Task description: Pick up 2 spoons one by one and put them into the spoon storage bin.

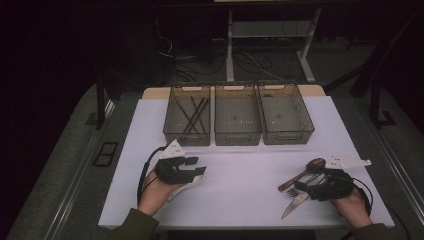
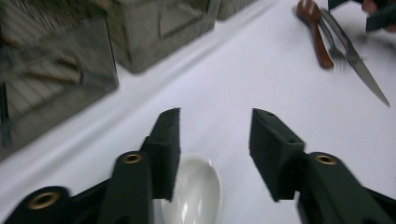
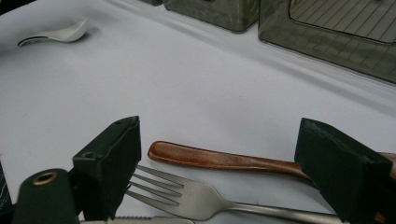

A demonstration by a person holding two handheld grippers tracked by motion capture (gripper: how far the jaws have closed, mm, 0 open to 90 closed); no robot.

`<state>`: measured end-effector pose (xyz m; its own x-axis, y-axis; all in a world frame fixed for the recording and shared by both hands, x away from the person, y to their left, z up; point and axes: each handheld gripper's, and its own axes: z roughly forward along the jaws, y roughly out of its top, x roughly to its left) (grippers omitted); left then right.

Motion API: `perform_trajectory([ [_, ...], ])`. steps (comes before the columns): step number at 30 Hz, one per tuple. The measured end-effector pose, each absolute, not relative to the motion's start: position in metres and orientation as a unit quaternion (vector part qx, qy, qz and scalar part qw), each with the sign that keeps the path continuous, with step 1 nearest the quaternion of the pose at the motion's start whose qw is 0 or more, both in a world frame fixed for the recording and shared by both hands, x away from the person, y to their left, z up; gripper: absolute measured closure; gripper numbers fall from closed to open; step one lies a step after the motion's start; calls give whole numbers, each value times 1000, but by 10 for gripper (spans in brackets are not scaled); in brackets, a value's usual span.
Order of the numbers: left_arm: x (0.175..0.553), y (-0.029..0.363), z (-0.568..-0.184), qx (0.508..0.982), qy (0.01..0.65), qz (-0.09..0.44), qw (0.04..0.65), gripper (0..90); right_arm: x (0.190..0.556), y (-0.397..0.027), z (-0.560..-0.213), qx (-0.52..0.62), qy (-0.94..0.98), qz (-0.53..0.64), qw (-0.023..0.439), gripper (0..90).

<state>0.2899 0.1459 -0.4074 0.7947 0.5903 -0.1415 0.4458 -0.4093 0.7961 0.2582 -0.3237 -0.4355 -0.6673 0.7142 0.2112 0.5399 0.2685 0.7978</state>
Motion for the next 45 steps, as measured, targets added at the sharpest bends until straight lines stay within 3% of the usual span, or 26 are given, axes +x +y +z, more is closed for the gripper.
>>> perform_trajectory([
  [9,271,165,-418,839,324,58,432,789,258,-323,-435,398,791,455,97,140],
  [15,261,174,-425,844,333,49,417,883,258,-324,-435,398,790,456,99,140],
  [27,256,178,-438,867,330,34,372,885,258,-323,-435,396,792,454,100,140],
  [45,270,187,-439,876,335,82,337,885,258,-323,-435,395,793,453,100,140],
])
